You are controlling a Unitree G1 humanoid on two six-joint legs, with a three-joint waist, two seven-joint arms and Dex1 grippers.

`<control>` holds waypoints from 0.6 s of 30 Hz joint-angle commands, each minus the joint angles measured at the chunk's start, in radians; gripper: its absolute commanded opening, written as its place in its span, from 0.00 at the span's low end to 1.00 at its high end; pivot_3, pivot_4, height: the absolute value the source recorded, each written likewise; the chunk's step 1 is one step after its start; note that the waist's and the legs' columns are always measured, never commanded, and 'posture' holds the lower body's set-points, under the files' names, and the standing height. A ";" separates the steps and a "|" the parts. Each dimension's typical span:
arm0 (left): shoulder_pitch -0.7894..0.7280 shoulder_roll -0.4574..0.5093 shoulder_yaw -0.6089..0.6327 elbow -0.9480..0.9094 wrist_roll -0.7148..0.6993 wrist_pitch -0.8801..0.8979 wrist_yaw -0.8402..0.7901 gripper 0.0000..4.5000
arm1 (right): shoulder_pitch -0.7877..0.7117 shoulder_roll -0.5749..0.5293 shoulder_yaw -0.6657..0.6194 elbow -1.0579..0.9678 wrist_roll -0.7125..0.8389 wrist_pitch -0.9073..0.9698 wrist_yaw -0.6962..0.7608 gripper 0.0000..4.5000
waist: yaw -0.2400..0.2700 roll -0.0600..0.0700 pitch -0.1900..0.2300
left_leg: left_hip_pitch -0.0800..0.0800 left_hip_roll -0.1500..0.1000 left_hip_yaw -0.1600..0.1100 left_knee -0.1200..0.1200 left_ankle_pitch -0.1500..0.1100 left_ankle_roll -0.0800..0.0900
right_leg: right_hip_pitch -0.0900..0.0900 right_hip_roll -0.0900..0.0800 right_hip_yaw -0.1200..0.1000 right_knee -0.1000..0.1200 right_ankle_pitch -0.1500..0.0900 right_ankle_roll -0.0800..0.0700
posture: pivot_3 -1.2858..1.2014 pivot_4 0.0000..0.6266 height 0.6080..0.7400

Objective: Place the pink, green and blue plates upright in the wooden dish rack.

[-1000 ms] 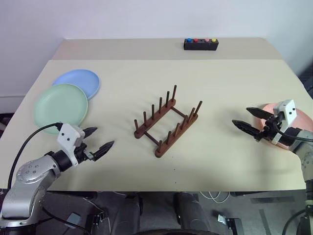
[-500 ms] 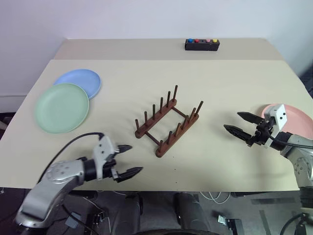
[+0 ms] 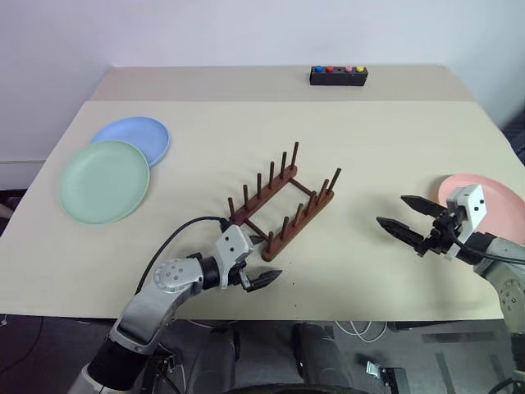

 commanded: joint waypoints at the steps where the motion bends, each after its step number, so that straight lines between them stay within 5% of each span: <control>1: 0.006 -0.010 -0.001 0.029 0.024 -0.027 0.014 0.48 | 0.030 -0.012 -0.045 -0.082 0.055 0.033 0.008 1.00 | -0.001 0.000 0.000 | 0.000 0.000 0.000 0.000 0.000 0.000 | 0.000 0.000 0.000 0.000 0.000 0.000 | 0.52 0.24 0.92; 4: 0.007 -0.012 0.008 0.039 0.031 -0.042 0.018 0.18 | 0.063 -0.027 -0.041 -0.114 0.071 0.058 0.028 1.00 | 0.000 0.000 0.000 | 0.000 0.000 0.000 0.000 0.000 0.000 | 0.000 0.000 0.000 0.000 0.000 0.000 | 0.52 0.24 0.92; 10: -0.030 0.014 0.040 0.098 0.051 -0.105 -0.002 0.17 | 0.102 -0.034 0.009 -0.154 0.021 0.044 0.025 1.00 | -0.001 0.000 -0.001 | 0.001 0.000 0.000 0.000 0.000 0.000 | 0.000 0.000 0.000 0.000 0.000 0.000 | 0.52 0.24 0.92; 18: -0.228 0.041 0.030 0.305 -0.025 -0.230 -0.271 0.17 | 0.091 -0.015 0.026 -0.150 0.012 0.031 0.005 1.00 | 0.002 0.000 0.000 | 0.000 0.000 0.000 0.000 0.000 0.000 | 0.000 0.000 0.000 0.000 0.000 0.000 | 0.52 0.24 0.92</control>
